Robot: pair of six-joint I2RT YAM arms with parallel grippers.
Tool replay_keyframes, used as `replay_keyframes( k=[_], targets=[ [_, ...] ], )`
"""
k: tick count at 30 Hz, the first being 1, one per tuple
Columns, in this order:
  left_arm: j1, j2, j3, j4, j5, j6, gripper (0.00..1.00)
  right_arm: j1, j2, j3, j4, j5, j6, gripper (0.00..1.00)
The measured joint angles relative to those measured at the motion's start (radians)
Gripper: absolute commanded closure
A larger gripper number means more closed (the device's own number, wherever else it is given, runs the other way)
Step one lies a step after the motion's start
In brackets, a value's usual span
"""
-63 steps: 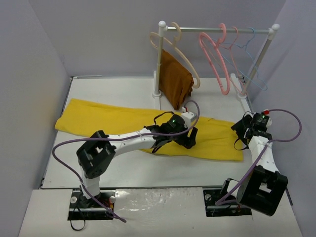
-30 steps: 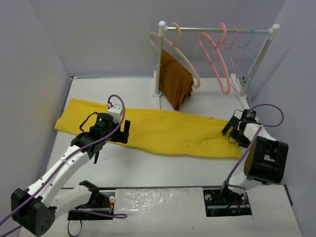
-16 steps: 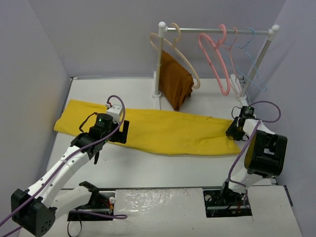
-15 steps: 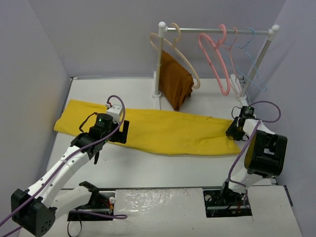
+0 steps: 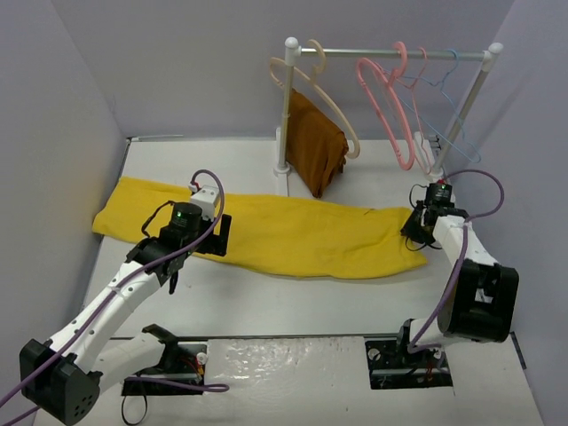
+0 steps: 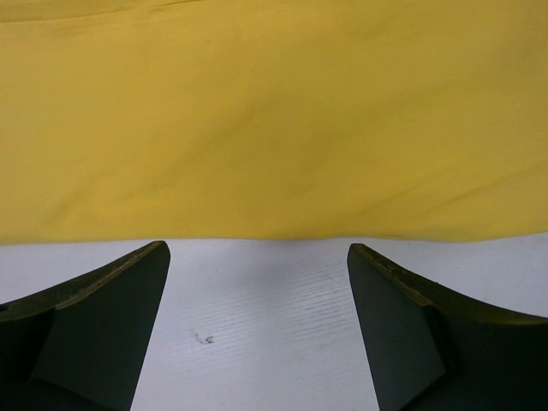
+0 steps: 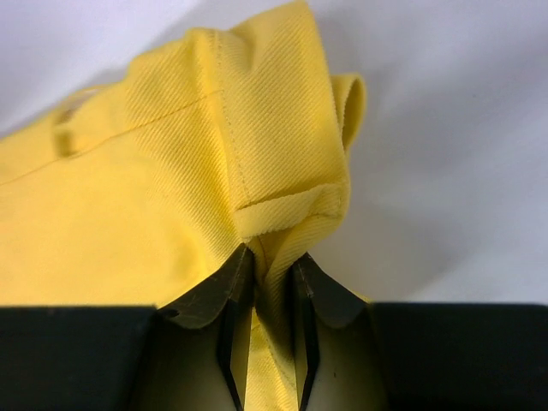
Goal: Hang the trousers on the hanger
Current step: Fold the trousers at the center of the board.
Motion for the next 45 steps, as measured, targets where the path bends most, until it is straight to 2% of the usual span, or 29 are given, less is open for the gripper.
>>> replay_keyframes(
  k=[6,10,14,19,22,27,31,35,42,45],
  targets=[
    [0.002,-0.010,0.000,-0.001,-0.021,-0.001,0.17,0.057,-0.199,0.107,-0.114,0.015,0.050,1.00],
    [0.002,-0.037,0.000,-0.001,-0.037,-0.001,0.17,0.055,-0.242,0.215,-0.230,0.095,0.054,1.00],
    [0.004,-0.068,0.000,-0.001,-0.049,-0.002,0.17,0.044,-0.250,0.348,-0.351,0.188,0.035,1.00],
    [0.006,-0.090,0.000,-0.002,-0.062,-0.007,0.17,-0.116,-0.248,0.548,-0.480,0.242,-0.039,1.00],
    [0.006,-0.099,0.000,-0.004,-0.069,-0.010,0.17,-0.172,-0.234,0.679,-0.545,0.312,-0.083,1.00],
    [0.006,-0.107,0.000,-0.012,-0.073,-0.017,0.17,-0.174,-0.164,0.918,-0.657,0.437,-0.128,1.00],
    [0.006,-0.109,0.000,-0.018,-0.074,-0.019,0.17,-0.175,-0.117,1.011,-0.715,0.507,-0.149,1.00],
    [0.006,-0.108,0.000,-0.024,-0.072,-0.019,0.17,-0.167,-0.074,1.066,-0.745,0.432,-0.161,1.00],
    [0.006,-0.100,0.000,-0.031,-0.070,-0.019,0.17,0.007,-0.079,1.042,-0.745,0.157,-0.117,1.00],
    [0.006,-0.099,0.000,-0.032,-0.070,-0.019,0.17,0.033,-0.105,1.000,-0.713,0.016,-0.062,1.00]
  ],
)
